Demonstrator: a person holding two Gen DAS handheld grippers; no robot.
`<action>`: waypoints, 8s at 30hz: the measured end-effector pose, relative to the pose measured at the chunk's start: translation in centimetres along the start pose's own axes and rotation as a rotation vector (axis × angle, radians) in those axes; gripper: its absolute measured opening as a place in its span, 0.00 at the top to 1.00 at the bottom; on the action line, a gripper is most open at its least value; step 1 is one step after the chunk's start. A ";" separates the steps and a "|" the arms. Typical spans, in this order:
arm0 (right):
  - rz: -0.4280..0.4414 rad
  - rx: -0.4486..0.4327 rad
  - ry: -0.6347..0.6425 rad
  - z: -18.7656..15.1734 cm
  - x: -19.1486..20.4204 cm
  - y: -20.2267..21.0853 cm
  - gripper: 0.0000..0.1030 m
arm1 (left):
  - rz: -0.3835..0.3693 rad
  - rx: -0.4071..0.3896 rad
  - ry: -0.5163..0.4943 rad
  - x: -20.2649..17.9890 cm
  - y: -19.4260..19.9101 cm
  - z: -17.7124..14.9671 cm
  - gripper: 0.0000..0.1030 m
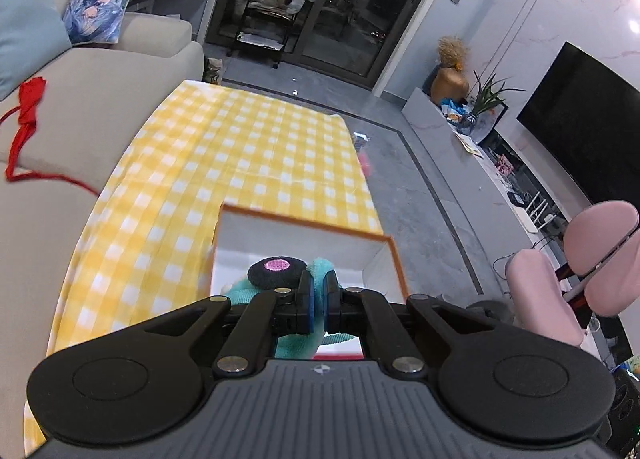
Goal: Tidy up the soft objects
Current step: 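Carry the doll plush over the orange box with the left gripper while the right gripper carries the pink towel, then open the left gripper to drop the doll into the box while the right gripper releases the pink towel, then move both grippers back from the box toward the items on the table, then grasp the clear plastic bag with the right gripper and lift it, then grasp the white tissue packet with the left gripper while the right lifts the bag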
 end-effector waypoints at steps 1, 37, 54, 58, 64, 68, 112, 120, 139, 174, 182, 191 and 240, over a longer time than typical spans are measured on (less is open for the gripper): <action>-0.001 -0.004 0.011 0.9 0.1 -0.5 0.88 | -0.003 0.002 -0.001 -0.3 -0.3 0.7 0.96; -0.279 0.229 0.339 -5.5 -9.8 -15.0 0.91 | -0.046 0.091 -0.016 -5.9 -19.1 -3.1 0.96; -0.249 0.229 0.301 -5.3 -11.8 -14.9 0.91 | 0.037 0.023 -0.037 -8.6 -21.1 -4.6 0.20; -0.232 0.218 0.297 -5.0 -11.7 -14.8 0.91 | 0.053 0.029 0.013 -8.6 -21.2 -4.4 0.14; -0.227 0.205 0.202 -4.4 -12.9 -15.0 0.89 | 0.126 0.051 0.070 -7.7 -20.9 -4.3 0.11; -0.275 0.218 0.245 -4.8 -12.7 -15.3 0.87 | 0.121 0.064 0.120 -6.9 -19.9 -4.9 0.11; -0.208 0.083 0.189 -5.3 -3.5 -3.3 0.03 | 0.016 0.022 0.051 -7.6 -5.2 -10.3 0.08; -0.248 0.091 0.256 -9.0 0.7 0.8 0.03 | 0.079 0.013 0.017 -5.2 -0.6 -14.0 0.08; -0.288 0.282 0.286 -20.9 2.4 4.8 0.03 | 0.182 0.092 -0.014 -0.7 2.8 -27.2 0.16; -0.145 0.181 0.017 -17.0 -2.6 4.9 1.00 | 0.131 0.367 -0.097 -1.6 -1.2 -31.9 0.16; -0.134 0.158 -0.147 -15.7 -5.3 5.6 1.00 | 0.095 0.449 -0.015 -1.0 -2.9 -32.9 0.16; -0.084 0.299 -0.089 -17.4 -4.3 4.8 0.94 | 0.034 0.508 0.052 -1.4 -4.6 -33.7 0.11; -0.173 0.343 -0.216 -18.3 -5.5 5.5 1.00 | 0.238 0.612 -0.009 -2.6 -7.3 -33.4 0.02</action>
Point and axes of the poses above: each gripper's, at about its wrist camera, not at the fingertips, and y roughly against the way its jaws point, x to its left, z to its top, the point moved 7 cm from there along -y, roughly the way its jaws point, and after that the axes turned 4 degrees about -y, right-handed, at the moved point
